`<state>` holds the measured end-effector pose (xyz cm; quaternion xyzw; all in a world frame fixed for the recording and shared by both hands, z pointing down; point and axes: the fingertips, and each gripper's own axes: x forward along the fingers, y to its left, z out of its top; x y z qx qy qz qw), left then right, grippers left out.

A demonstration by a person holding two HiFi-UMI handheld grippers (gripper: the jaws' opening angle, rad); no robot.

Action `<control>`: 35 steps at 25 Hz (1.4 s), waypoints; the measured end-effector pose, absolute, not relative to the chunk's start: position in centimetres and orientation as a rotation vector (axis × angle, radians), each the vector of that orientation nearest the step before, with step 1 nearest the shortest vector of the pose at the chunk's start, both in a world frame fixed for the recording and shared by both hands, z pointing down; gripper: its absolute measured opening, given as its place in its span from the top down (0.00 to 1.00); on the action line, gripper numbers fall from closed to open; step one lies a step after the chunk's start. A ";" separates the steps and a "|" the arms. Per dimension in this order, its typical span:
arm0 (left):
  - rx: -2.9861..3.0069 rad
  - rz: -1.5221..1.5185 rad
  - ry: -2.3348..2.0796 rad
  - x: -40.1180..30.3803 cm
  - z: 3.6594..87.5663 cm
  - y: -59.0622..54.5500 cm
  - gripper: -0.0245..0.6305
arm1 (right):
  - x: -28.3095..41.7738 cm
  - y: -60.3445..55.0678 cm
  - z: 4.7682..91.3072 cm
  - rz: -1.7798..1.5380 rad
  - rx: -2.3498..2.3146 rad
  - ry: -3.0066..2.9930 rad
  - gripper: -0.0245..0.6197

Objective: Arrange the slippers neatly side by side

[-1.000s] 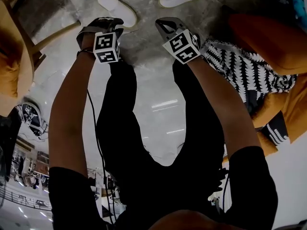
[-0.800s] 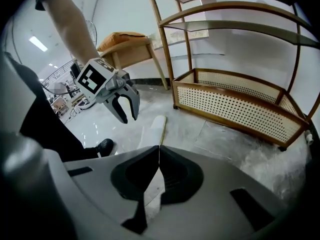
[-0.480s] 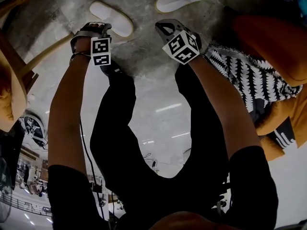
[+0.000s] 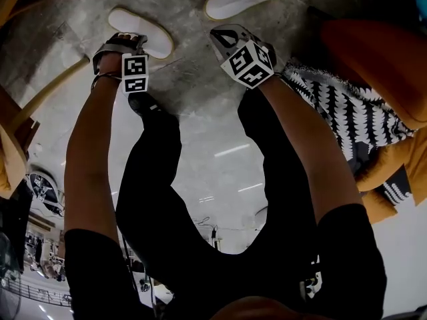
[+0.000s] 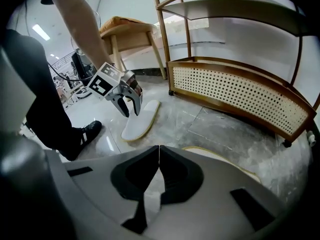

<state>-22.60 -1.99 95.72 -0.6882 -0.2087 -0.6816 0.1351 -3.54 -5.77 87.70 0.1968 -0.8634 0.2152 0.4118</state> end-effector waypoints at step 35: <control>-3.022 -2.461 1.393 -17.3 84.4 -1.4 0.93 | 4.2 -6.0 78.3 0.522 0.507 -2.046 0.91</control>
